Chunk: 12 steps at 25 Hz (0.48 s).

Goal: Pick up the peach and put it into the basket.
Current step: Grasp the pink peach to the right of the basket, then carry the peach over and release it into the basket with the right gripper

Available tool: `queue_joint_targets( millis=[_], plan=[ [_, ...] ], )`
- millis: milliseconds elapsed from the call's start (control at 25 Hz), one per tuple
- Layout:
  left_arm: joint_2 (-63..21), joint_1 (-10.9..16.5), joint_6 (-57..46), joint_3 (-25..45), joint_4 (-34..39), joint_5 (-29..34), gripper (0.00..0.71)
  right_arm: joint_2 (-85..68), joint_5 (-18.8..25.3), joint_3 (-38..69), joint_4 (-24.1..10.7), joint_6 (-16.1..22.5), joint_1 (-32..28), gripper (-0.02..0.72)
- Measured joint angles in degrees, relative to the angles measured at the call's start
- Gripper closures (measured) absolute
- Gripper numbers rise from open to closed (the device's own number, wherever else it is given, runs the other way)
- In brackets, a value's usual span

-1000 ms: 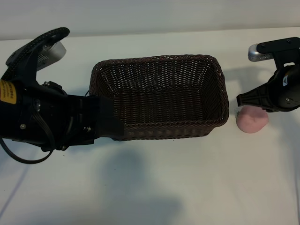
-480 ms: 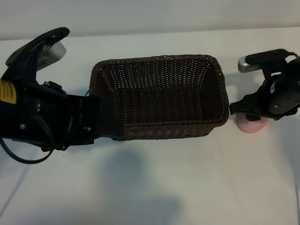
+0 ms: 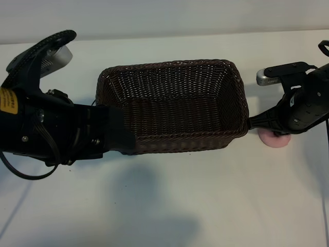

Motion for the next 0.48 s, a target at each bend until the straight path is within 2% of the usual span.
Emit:
queue_joint_targets(
  millis=[120,480],
  plan=[
    [0.0,0.0,0.0,0.0,0.0,0.0,0.178,-0.1,0.1,0.0,0.0,0.1,0.0,0.660],
    [0.0,0.0,0.0,0.0,0.0,0.0,0.178,-8.7,4.7,0.2,-1.1,0.2,-0.9,0.662]
  ],
)
